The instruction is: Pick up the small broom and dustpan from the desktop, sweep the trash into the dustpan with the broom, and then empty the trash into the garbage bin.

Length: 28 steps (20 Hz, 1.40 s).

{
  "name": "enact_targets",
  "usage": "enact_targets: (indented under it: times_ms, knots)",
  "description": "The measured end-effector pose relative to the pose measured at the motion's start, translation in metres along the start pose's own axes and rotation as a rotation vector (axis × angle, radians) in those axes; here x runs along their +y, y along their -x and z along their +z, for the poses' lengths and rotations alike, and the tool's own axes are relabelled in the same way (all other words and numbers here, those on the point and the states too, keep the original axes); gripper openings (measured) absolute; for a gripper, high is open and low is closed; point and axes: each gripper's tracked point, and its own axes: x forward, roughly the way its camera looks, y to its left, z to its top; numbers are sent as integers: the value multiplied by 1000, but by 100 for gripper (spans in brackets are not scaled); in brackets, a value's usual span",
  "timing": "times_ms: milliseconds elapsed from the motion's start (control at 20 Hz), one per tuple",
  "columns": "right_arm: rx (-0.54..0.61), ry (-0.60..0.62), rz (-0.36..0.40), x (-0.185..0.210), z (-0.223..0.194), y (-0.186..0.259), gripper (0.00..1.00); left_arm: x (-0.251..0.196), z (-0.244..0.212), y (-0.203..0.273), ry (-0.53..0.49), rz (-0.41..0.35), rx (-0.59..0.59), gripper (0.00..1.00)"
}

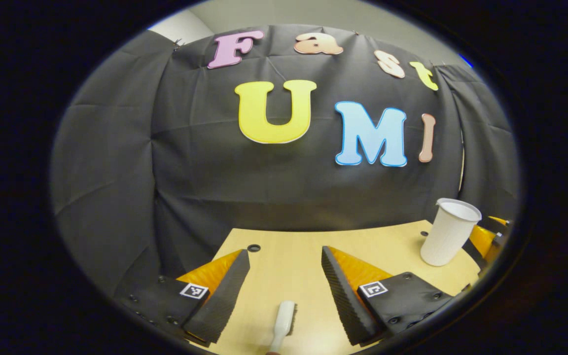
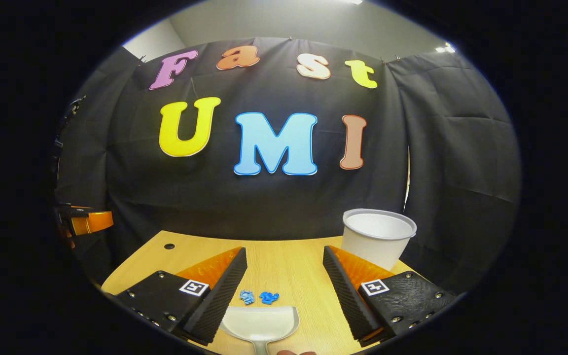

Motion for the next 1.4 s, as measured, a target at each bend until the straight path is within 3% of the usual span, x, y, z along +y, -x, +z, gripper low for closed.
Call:
enact_targets:
  times_ms: [350,800,1400]
  knots:
    - [46,0,19,8,-12,-2,96,2,-24,-6,28,-15,68,95]
    - [353,-80,90,28,-104,-7,97,14,-125,-40,28,-64,348,96]
    - [669,-69,90,20,-216,7,97,15,-259,-85,-36,-114,711,96]
